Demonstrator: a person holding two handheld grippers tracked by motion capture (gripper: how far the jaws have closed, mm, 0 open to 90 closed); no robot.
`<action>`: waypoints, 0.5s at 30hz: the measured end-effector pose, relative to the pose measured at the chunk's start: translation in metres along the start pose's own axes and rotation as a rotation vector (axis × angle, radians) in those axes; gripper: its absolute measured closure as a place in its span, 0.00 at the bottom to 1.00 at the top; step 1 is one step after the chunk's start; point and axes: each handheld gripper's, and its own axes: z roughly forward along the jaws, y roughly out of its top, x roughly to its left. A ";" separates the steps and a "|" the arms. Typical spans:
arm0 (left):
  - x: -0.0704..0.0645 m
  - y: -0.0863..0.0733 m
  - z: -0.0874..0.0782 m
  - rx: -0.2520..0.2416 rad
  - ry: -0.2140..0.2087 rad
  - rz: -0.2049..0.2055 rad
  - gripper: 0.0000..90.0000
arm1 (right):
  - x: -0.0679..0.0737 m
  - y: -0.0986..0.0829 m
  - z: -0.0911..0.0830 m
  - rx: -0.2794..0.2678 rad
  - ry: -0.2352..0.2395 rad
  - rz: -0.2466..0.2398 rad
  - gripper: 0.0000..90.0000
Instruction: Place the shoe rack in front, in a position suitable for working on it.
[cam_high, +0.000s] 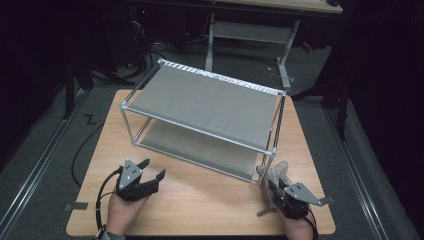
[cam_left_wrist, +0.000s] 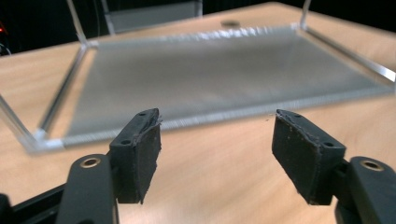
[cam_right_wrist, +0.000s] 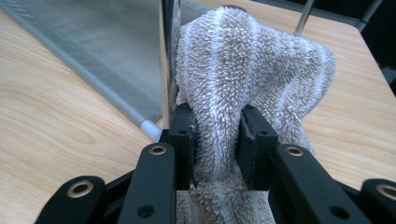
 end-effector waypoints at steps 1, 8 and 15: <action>0.000 -0.007 0.001 0.012 -0.016 -0.015 0.36 | 0.001 0.002 -0.001 -0.007 0.008 0.000 0.77; 0.006 -0.017 0.011 0.035 -0.044 -0.040 0.32 | 0.009 0.026 -0.016 -0.107 0.053 0.023 0.77; 0.009 -0.019 0.009 0.015 -0.035 -0.050 0.32 | 0.008 0.050 -0.052 -0.255 0.041 0.059 0.77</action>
